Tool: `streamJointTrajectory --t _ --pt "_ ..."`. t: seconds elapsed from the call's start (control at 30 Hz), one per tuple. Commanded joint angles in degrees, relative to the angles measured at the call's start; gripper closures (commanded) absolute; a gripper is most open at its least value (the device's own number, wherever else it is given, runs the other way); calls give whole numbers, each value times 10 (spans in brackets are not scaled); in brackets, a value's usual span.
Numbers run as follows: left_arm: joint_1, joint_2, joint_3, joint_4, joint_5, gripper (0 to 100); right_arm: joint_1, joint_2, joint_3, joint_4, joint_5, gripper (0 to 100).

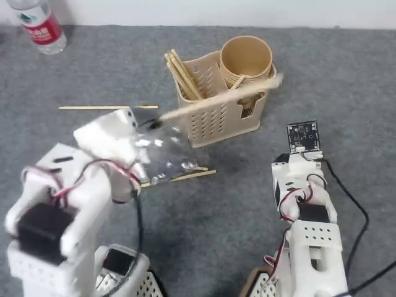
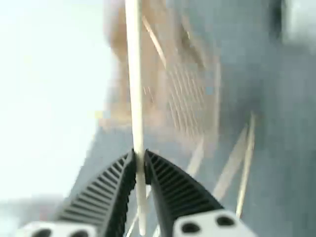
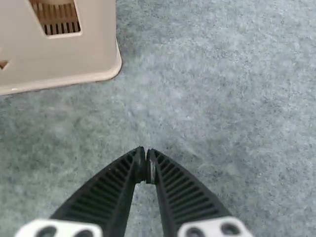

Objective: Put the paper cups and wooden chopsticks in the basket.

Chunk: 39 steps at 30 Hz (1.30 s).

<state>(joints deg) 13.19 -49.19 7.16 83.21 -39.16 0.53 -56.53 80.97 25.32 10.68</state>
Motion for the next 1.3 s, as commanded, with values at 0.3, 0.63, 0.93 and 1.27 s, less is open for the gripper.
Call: streamJointTrajectory --t 0.3,0.63,0.93,1.27 --pt "29 50 320 -698 607 989 -1 -10 -1 -10 7 987" --pt "34 312 318 -938 606 989 -1 -10 11 -48 7 987" --pt "34 384 307 -947 516 975 0 -10 11 -54 7 987" --pt "36 230 352 -794 514 864 0 -10 11 -54 7 987"
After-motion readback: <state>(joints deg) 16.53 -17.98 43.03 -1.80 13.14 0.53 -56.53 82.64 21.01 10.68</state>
